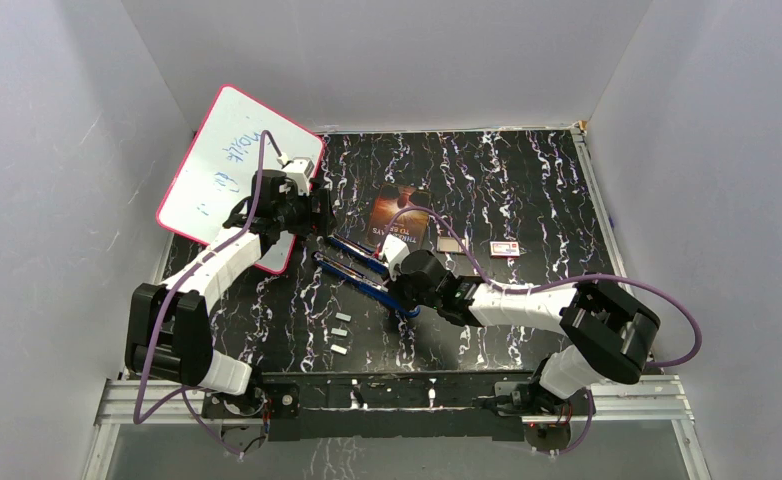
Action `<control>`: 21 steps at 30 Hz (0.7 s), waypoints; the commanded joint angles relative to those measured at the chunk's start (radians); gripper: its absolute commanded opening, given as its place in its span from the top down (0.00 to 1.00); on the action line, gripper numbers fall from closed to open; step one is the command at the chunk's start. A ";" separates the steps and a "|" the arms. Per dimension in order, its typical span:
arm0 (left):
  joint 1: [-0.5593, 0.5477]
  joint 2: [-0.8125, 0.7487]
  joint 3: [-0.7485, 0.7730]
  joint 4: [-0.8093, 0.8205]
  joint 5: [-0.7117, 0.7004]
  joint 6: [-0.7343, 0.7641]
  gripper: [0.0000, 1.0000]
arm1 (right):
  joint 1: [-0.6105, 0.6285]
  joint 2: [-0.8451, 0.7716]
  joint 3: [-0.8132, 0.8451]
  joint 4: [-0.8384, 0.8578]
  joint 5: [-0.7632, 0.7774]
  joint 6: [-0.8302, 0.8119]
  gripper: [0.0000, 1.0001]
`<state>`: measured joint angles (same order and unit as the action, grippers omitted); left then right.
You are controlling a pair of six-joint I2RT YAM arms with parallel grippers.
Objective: Load the staples into the stapler
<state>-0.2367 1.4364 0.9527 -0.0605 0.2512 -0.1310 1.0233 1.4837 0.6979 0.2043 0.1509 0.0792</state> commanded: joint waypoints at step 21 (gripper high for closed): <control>0.002 -0.004 0.021 0.004 0.014 0.003 0.14 | 0.004 0.026 0.119 -0.115 0.002 -0.018 1.00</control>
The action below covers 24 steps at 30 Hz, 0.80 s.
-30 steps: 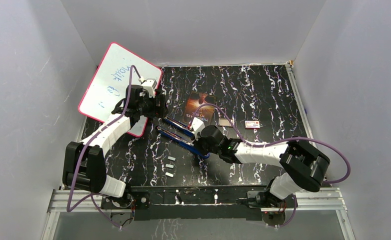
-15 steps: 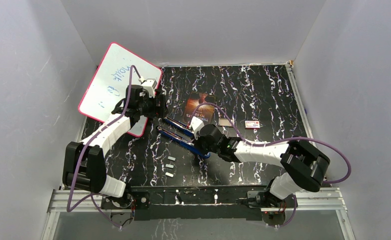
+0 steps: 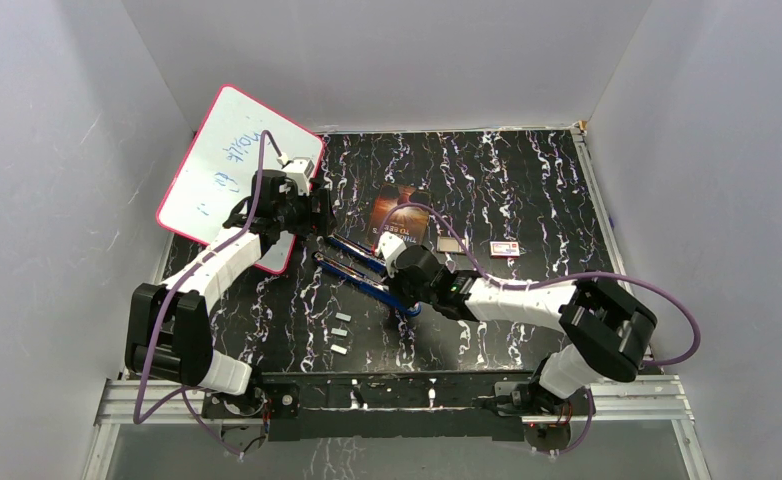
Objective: Load the staples into the stapler
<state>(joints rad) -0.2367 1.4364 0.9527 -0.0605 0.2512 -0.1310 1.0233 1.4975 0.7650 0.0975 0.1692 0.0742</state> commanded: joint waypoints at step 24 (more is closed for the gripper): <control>0.002 -0.003 0.021 0.002 0.016 0.004 0.14 | 0.005 -0.071 0.017 0.047 -0.045 -0.040 1.00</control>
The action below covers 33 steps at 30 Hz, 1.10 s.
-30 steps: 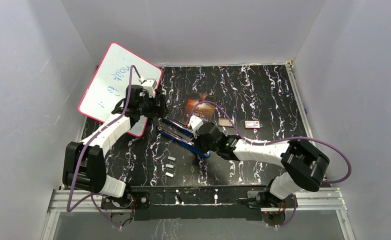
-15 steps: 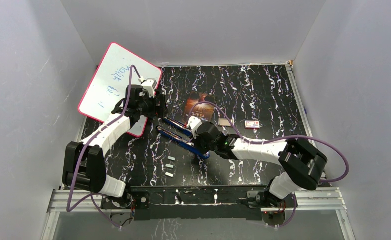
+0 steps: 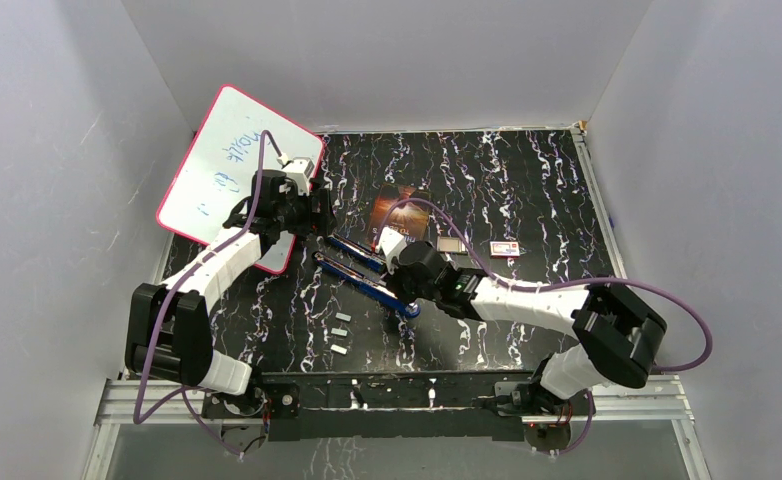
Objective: Load the staples into the stapler
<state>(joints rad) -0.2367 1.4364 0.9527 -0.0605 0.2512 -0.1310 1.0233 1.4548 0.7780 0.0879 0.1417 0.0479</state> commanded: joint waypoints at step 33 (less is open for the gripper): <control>0.003 -0.006 0.021 0.002 0.014 0.005 0.14 | 0.007 0.058 0.024 -0.009 -0.005 0.013 1.00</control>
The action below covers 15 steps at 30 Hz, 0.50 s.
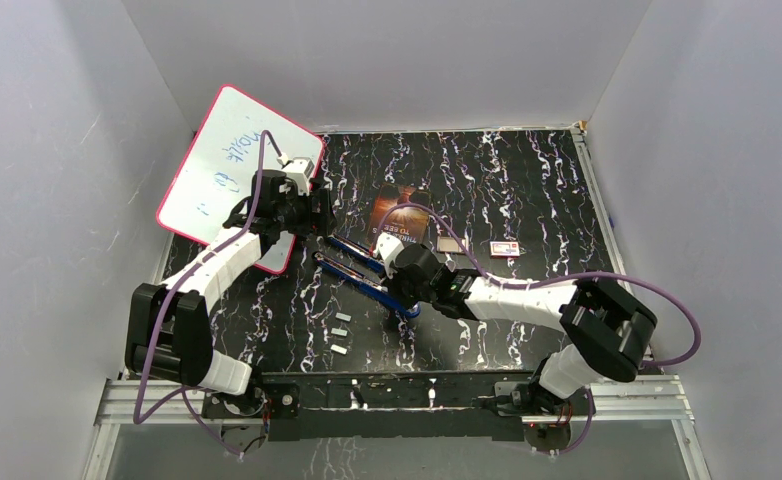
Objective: Load the staples into the stapler
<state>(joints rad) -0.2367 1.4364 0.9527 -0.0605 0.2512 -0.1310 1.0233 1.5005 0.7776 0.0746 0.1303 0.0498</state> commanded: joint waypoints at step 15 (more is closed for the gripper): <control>0.003 -0.005 0.022 0.004 0.014 0.005 0.13 | 0.007 0.035 0.042 -0.012 0.006 0.002 1.00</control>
<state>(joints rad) -0.2367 1.4364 0.9527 -0.0605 0.2512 -0.1310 1.0233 1.5162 0.7811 0.0750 0.1299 0.0521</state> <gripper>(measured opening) 0.863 0.228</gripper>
